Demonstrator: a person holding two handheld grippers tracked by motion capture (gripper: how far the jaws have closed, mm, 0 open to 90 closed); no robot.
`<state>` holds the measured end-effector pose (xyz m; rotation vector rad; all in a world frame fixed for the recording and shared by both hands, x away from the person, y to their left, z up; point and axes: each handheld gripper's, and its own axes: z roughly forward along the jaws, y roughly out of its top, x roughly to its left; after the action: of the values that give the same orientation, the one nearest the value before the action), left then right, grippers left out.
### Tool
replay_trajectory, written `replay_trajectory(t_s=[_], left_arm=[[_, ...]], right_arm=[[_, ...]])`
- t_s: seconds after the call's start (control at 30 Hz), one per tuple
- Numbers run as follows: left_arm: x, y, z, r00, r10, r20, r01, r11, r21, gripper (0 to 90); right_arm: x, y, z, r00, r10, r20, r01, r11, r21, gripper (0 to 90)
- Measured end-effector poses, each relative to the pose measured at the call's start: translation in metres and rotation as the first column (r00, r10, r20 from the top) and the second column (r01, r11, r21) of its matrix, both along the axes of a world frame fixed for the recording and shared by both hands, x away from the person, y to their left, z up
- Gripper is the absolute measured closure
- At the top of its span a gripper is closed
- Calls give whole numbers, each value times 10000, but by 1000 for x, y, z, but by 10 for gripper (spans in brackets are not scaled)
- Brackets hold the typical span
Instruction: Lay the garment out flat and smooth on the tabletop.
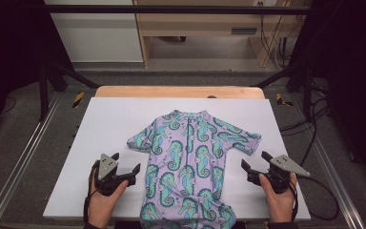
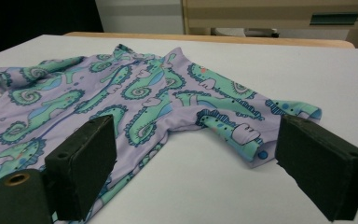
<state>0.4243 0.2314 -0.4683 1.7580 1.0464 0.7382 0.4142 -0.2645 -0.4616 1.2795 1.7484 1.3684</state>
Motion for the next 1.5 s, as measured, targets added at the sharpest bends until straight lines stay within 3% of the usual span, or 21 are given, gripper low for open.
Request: replay_trajectory(t_s=[0.1,0.27,0.33,0.4,0.53,0.63,0.73,0.87,0.9,1.13,1.33,1.5], left_arm=[[1,1,3,9999,66,117,-66,10000,-63,153],[15,-10,11,9997,-165,-153,167,9998,143,248],[25,-21,12,9983,-439,-377,461,9970,616,319],[39,-32,13,9956,-523,-781,594,9940,918,333],[66,-47,11,9931,-243,-1150,426,9863,1592,359],[79,-55,8,9906,-11,-1368,305,9765,2131,401],[87,-57,7,9863,-29,-1649,470,9633,2644,592],[98,-45,13,9805,-155,-1961,646,9669,2467,849],[99,-42,16,9811,-170,-1928,647,9677,2437,879],[122,-9,38,9932,365,-1106,-94,9716,2366,886],[142,13,43,9925,799,-928,-550,9679,2452,886],[163,29,38,9872,1147,-1110,-850,9663,2430,884]], right_arm=[[-5,3,-2,9999,118,-11,-118,9999,-45,145],[-4,6,-7,9995,262,-202,-264,9996,-99,154],[-4,5,-8,9993,272,-267,-273,9996,-41,156],[-4,5,-8,9990,300,-326,-302,9995,-50,157],[-4,7,-9,9981,459,-411,-462,9989,-68,159],[-4,10,-11,9966,634,-522,-645,9977,-185,159],[-3,13,-12,9953,780,-570,-796,9965,-250,159],[-4,12,-11,9950,822,-566,-835,9963,-205,160],[-4,12,-11,9950,824,-569,-835,9964,-176,161],[-3,14,-13,9934,934,-658,-947,9954,-162,161],[-2,15,-15,9926,993,-705,-1010,9947,-213,168],[-1,17,-16,9914,1031,-812,-1052,9942,-228,166]])
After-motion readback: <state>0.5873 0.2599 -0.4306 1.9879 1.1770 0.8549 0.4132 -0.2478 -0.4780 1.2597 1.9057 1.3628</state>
